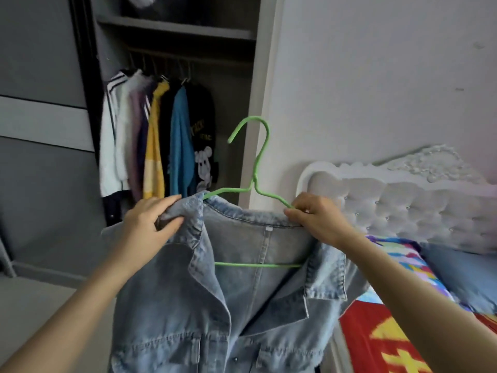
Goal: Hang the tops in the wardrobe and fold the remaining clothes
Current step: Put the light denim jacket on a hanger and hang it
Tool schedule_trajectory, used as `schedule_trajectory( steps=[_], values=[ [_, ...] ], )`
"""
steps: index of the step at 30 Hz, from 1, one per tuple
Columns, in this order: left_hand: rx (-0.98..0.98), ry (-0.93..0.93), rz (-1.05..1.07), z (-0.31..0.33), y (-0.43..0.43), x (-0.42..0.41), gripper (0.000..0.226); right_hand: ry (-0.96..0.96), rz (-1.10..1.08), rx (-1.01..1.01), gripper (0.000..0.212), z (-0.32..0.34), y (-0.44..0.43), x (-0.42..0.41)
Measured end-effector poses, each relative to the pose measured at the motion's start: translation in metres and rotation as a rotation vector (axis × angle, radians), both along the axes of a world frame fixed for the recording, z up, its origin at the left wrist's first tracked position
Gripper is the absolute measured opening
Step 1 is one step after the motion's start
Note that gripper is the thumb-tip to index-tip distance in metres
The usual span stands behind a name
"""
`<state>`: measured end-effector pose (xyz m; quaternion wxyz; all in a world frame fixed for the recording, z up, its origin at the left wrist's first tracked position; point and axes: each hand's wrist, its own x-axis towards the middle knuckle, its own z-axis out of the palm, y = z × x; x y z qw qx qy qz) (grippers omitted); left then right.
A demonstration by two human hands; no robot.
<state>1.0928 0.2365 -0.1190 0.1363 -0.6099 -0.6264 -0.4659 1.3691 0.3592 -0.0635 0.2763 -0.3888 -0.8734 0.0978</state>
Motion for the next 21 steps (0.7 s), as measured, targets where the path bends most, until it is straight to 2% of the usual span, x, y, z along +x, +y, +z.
schedule_trajectory(
  steps=[4, 8, 14, 21],
  values=[
    [-0.004, 0.043, 0.088, -0.015, 0.013, -0.047, 0.045, -0.083, 0.018, -0.016, 0.025, -0.006, 0.016, -0.052],
    [0.015, -0.065, 0.087, -0.035, 0.028, -0.075, 0.044, -0.11, -0.021, -0.116, 0.029, -0.011, 0.043, -0.083],
    [-0.048, -0.202, 0.082, -0.051, 0.061, -0.116, 0.044, -0.062, -0.144, -0.263, 0.037, -0.034, 0.118, -0.139],
    [-0.13, -0.183, 0.115, -0.057, 0.149, -0.187, 0.045, 0.067, -0.288, -0.517, 0.038, -0.075, 0.245, -0.192]
  ],
)
